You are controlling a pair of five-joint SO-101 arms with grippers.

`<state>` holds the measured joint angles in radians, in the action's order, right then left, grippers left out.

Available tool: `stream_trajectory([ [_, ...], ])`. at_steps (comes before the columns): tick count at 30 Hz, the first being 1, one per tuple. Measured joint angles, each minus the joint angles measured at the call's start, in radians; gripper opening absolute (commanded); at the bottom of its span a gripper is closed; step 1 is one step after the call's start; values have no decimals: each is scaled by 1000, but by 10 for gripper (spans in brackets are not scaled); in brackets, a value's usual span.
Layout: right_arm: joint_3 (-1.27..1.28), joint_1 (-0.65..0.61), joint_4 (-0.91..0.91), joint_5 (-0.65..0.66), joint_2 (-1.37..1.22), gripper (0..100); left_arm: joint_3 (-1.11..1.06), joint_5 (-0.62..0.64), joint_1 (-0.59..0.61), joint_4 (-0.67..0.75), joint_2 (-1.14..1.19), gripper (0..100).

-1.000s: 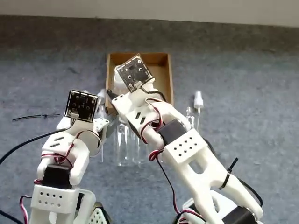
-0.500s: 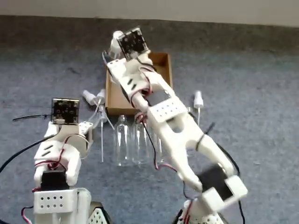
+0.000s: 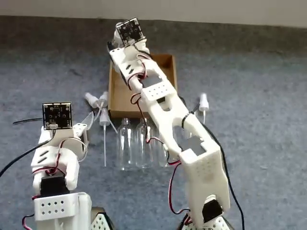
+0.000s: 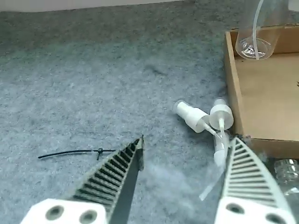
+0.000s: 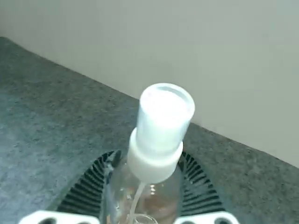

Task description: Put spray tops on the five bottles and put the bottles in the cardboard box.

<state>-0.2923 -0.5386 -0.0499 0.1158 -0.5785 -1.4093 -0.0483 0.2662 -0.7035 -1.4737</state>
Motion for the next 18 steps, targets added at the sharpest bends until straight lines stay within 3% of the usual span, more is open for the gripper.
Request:
stream_trajectory([
  [18,-23,5,11,-3,-121,10,0,0,0,0,0,265],
])
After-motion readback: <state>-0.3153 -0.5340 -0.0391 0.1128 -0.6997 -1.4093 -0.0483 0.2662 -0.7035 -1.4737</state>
